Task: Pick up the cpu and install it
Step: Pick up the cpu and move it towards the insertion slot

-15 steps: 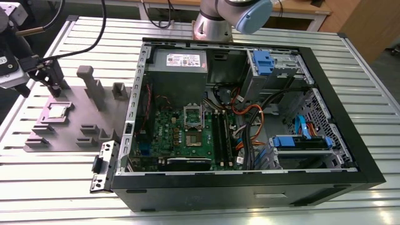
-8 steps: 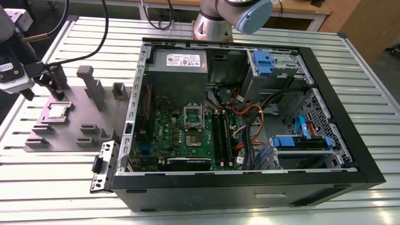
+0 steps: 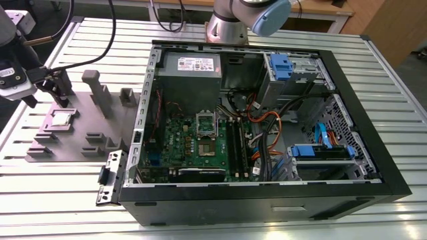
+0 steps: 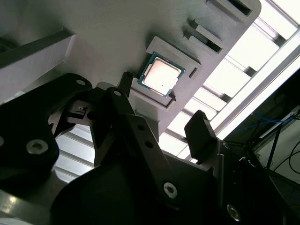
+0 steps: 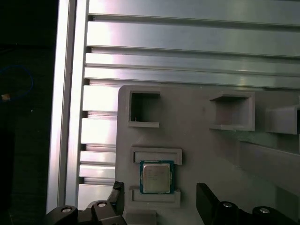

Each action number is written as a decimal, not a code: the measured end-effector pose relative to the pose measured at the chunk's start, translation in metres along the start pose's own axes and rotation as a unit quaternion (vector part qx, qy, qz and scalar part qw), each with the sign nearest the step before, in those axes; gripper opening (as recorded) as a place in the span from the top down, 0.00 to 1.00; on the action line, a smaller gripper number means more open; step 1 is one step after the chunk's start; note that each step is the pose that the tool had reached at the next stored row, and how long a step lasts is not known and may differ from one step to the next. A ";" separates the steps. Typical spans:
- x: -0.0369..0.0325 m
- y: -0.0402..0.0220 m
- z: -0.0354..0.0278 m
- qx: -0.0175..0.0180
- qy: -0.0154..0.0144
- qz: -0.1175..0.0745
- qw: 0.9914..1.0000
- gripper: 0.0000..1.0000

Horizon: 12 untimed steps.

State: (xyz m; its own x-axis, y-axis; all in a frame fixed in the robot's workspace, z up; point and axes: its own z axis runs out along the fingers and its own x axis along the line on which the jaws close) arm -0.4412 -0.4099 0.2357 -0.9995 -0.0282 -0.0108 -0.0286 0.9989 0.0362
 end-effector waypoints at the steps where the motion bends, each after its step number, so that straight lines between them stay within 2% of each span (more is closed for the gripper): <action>1: 0.0000 0.0000 0.0000 0.000 0.000 0.000 1.000 0.29; 7: 0.0001 -0.0001 0.0026 0.000 0.000 0.000 1.000 0.29; 12: 0.0001 -0.0017 0.0111 0.000 0.000 0.000 1.000 0.29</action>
State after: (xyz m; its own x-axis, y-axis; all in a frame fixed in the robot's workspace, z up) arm -0.4412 -0.4112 0.2246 -0.9995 -0.0283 -0.0108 -0.0287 0.9989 0.0362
